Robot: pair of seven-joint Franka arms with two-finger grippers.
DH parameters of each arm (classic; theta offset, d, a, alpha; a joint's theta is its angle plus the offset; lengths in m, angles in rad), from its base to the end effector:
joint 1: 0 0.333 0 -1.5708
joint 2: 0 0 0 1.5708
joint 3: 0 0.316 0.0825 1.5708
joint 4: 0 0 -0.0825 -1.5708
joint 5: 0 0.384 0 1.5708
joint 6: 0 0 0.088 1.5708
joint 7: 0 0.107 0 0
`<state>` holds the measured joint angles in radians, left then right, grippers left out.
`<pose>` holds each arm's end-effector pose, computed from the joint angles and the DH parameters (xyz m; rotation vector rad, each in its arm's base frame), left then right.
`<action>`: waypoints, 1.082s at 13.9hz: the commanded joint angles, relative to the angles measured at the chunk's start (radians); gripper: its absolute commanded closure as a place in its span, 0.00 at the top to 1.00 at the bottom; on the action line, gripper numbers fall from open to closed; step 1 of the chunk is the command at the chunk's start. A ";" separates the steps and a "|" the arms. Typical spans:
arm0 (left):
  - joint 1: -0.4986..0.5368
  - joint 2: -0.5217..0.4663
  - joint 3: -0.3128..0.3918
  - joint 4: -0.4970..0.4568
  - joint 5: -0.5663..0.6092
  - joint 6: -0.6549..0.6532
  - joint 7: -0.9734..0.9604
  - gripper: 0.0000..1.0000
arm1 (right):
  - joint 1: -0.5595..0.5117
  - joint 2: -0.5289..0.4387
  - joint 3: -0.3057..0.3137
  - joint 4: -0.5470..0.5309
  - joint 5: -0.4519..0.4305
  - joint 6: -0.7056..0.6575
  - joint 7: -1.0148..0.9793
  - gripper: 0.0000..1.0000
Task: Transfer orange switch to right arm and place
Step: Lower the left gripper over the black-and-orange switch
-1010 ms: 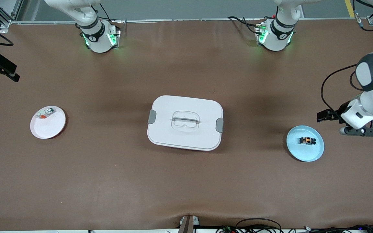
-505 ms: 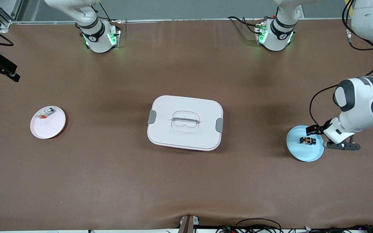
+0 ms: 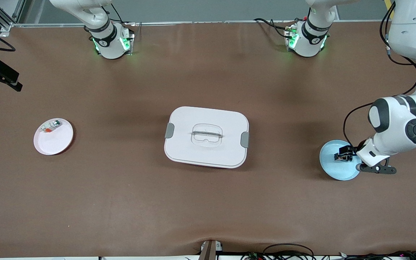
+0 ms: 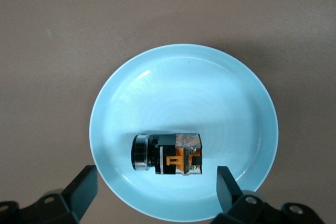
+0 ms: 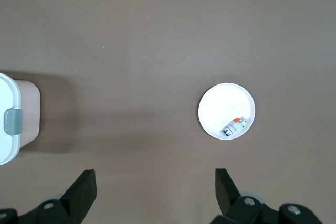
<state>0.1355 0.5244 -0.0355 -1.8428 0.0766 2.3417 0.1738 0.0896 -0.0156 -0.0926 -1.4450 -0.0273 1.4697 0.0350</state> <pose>0.6390 0.0667 0.2394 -3.1026 0.1916 0.0459 0.5383 -0.0053 0.6827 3.1153 -0.0644 0.0633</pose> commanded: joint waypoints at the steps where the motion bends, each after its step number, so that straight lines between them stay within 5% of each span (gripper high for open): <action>1: 0.009 0.042 -0.004 0.030 0.011 0.002 0.006 1.00 | 0.005 -0.004 0.001 0.000 -0.006 -0.003 -0.006 1.00; 15: 0.010 0.112 -0.003 0.030 0.018 0.047 0.010 1.00 | 0.007 -0.003 0.001 0.000 -0.006 -0.002 -0.006 1.00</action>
<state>0.1365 0.6144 -0.0351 -1.8316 0.0767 2.3651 0.1738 0.0923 -0.0156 -0.0913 -1.4452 -0.0273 1.4698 0.0348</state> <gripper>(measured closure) 0.000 0.000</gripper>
